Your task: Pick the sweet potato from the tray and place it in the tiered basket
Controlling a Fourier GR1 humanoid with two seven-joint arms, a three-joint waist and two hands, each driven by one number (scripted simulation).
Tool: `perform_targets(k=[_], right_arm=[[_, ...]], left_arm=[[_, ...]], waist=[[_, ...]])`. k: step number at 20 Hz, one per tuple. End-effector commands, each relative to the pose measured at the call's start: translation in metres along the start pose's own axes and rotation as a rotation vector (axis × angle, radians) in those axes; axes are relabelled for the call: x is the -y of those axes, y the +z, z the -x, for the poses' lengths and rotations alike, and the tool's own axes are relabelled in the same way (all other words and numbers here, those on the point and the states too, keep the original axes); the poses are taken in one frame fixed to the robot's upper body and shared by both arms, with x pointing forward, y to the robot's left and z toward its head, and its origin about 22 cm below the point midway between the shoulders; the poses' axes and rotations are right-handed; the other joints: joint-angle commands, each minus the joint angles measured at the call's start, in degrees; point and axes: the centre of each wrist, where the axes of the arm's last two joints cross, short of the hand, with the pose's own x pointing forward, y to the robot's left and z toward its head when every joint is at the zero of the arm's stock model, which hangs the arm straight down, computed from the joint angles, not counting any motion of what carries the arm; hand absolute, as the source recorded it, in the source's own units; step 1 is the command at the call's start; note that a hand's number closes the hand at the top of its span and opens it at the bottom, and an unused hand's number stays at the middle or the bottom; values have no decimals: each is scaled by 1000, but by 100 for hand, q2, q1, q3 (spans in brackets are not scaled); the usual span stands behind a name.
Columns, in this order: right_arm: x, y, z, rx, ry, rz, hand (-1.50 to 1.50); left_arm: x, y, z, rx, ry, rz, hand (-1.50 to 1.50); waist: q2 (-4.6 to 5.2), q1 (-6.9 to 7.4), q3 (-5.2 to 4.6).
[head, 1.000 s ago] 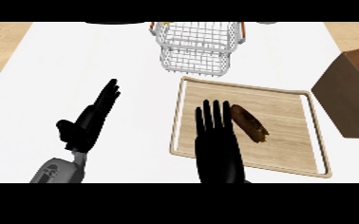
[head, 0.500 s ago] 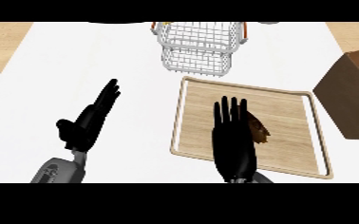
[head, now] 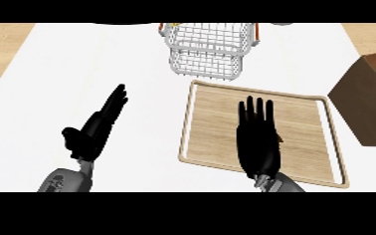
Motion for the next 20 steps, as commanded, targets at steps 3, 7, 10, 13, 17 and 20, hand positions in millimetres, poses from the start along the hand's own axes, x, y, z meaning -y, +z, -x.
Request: perform_targets(k=[3, 7, 10, 13, 17, 20], right_arm=[[-12, -8, 17, -5, -4, -9, -150], [-38, -23, 17, 4, -6, -15, -150], [-43, -31, 10, 22, -21, -29, -150], [-33, -15, -9, 91, -122, 12, 150], [-36, -38, 18, 169, -110, 91, 150], [-25, -56, 12, 176, -124, 105, 150]], left_arm=[[-7, -5, 3, 11, 18, 13, 0], [-4, -4, 9, -5, 12, 16, 0], [-9, -12, -15, 10, 10, 6, 0], [-10, 7, 18, 0, -9, 4, 0], [2, 1, 9, 11, 2, -8, 0], [-2, -4, 4, 14, -4, -3, 0]], waist=[[1, -12, -1], [3, -6, 0], [3, 8, 1], [5, 4, 0], [4, 4, 0], [6, 13, 0]])
